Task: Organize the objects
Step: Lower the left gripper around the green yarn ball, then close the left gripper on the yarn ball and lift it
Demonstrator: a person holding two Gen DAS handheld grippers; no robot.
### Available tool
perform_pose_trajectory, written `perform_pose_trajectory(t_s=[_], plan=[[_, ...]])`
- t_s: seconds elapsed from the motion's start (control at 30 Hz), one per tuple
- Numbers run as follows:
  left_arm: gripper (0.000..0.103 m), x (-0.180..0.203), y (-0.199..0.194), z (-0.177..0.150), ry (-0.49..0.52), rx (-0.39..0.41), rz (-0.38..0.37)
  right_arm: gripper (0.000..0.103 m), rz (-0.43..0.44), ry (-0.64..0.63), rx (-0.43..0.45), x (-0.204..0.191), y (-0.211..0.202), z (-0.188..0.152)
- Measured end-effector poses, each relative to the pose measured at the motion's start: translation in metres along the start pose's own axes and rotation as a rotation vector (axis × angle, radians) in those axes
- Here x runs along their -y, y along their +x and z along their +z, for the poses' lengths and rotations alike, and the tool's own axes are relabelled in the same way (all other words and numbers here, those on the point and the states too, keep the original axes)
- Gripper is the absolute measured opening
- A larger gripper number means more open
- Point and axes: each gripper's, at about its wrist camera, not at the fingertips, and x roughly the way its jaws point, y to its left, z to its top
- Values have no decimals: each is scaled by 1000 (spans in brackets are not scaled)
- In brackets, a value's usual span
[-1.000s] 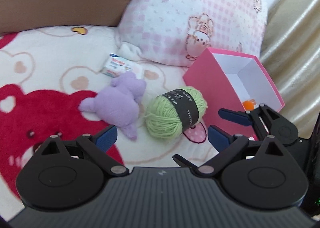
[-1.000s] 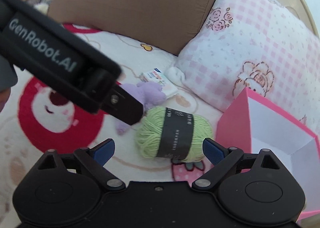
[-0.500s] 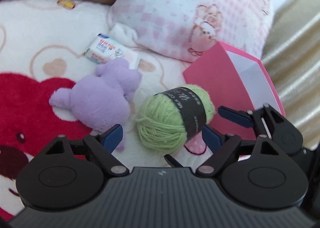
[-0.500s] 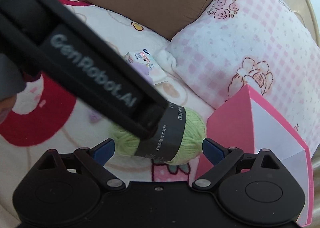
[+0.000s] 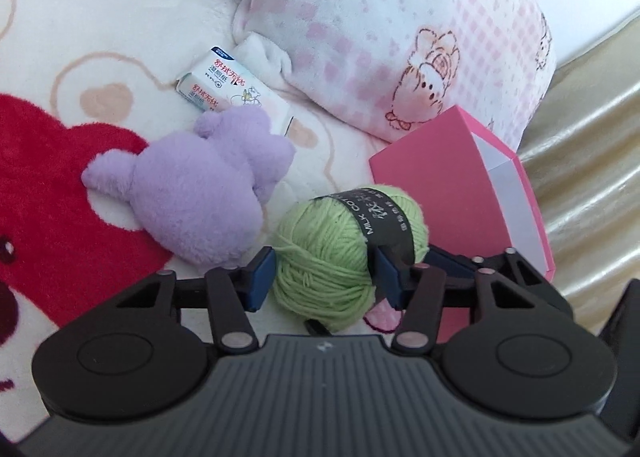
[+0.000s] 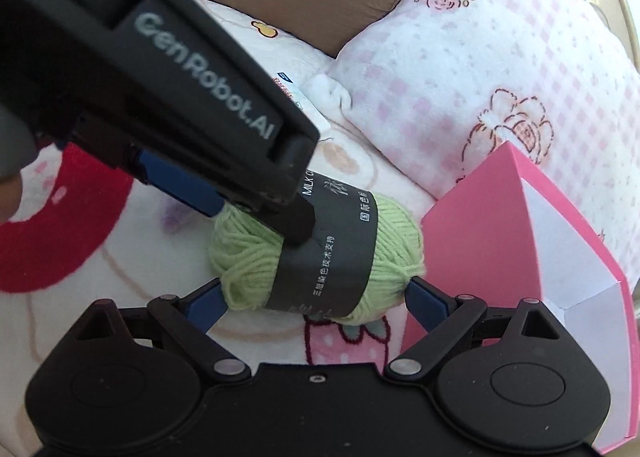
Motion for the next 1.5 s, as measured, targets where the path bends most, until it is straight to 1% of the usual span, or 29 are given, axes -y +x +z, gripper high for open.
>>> perform_pose_trajectory(t_s=[0.07, 0.1, 0.2, 0.3, 0.4, 0.57, 0.6, 0.63, 0.73, 0.8, 0.87, 0.97, 1.03, 1.13, 1.17, 1.23, 1.3, 1.33, 1.37, 1.4, 1.5], plan=[[46, -3, -1, -3, -15, 16, -22, 93, 15, 14, 17, 2, 1, -1], [45, -4, -1, -5, -13, 23, -27, 89, 25, 21, 20, 3, 1, -2], [41, -4, -1, -7, -23, 27, -42, 81, 49, 52, 18, 8, -1, -4], [38, 2, -2, -9, 5, 24, -37, 73, 63, 65, 20, 10, -2, -6], [37, 6, -4, -12, 18, 21, -40, 68, 67, 70, 28, 10, -3, -8], [37, 2, -9, -16, 9, 4, -67, 67, 84, 76, 48, 8, -10, -13], [36, 3, -10, -15, -2, -15, -60, 67, 88, 71, 54, 7, -12, -14], [36, 6, -13, -14, 9, -32, -48, 67, 91, 62, 61, 5, -14, -14], [36, 19, -20, -13, 64, -87, 6, 65, 108, 37, 71, 0, -23, -14], [36, 19, -28, -18, 38, -96, 1, 65, 134, 29, 46, -1, -30, -10], [36, 18, -36, -21, 18, -98, -3, 65, 162, 37, 45, -1, -39, -9], [36, 21, -47, -24, 13, -125, 27, 64, 218, 53, 43, 0, -48, -7], [36, 21, -57, -26, -18, -118, 31, 64, 254, 71, 41, -2, -54, -5], [36, 21, -68, -24, 9, -126, 101, 65, 348, 137, 27, 1, -58, -2], [36, 20, -69, -23, 12, -133, 117, 68, 370, 152, 28, 1, -59, -1], [36, 12, -64, -22, -15, -157, 135, 74, 379, 137, 36, -9, -62, 3], [38, 7, -58, -26, -11, -179, 166, 86, 377, 111, 41, -10, -59, 2], [38, 7, -56, -29, -11, -182, 181, 87, 375, 99, 42, -8, -54, -2], [38, 5, -55, -30, -22, -185, 174, 87, 363, 93, 43, -5, -46, -3], [38, 4, -55, -30, -28, -185, 167, 87, 351, 84, 40, -17, -56, -4], [39, 2, -58, -28, -21, -162, 182, 87, 336, 62, 32, -15, -51, -5]])
